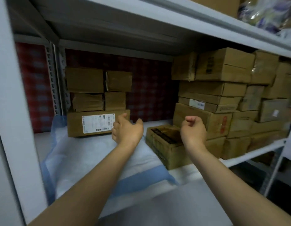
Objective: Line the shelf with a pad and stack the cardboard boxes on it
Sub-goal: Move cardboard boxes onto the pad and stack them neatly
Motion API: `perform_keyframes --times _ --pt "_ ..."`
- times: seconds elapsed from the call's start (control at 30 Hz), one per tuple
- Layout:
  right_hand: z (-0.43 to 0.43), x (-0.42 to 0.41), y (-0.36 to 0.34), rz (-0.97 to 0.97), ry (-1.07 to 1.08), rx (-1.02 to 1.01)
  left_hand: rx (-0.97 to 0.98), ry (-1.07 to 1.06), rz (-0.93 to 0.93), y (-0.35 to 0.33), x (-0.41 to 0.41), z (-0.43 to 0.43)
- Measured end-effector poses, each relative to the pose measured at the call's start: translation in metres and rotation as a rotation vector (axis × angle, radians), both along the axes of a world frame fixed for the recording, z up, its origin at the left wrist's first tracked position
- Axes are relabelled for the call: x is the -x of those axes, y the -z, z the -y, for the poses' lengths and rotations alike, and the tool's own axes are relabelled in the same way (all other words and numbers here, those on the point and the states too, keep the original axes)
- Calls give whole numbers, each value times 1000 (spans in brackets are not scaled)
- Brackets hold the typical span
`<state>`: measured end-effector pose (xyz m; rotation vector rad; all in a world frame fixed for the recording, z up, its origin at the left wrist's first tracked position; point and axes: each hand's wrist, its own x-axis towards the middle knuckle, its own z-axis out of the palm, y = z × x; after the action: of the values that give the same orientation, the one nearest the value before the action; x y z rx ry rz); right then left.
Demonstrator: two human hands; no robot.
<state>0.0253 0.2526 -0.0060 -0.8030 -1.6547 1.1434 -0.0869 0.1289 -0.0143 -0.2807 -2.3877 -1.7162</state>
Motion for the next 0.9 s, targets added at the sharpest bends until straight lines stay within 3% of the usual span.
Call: perform_keyframes --times 0.1,0.3,0.47,0.63,0.8,0.9 --pt "-7 -21 21 63 58 78 82 79 6 19 -11 -16" --pt "-30 -35 45 261 -46 358 196 208 21 29 -10 -52" --pt "-41 -38 44 472 -231 446 149 328 110 33 8 -72" --pt "-53 -47 35 767 -452 358 85 290 221 35 26 -89" --pt "-60 -49 32 718 -582 417 -140 310 364 40 36 -97" --pt "-59 -46 32 659 -640 515 -236 293 316 34 34 -97"
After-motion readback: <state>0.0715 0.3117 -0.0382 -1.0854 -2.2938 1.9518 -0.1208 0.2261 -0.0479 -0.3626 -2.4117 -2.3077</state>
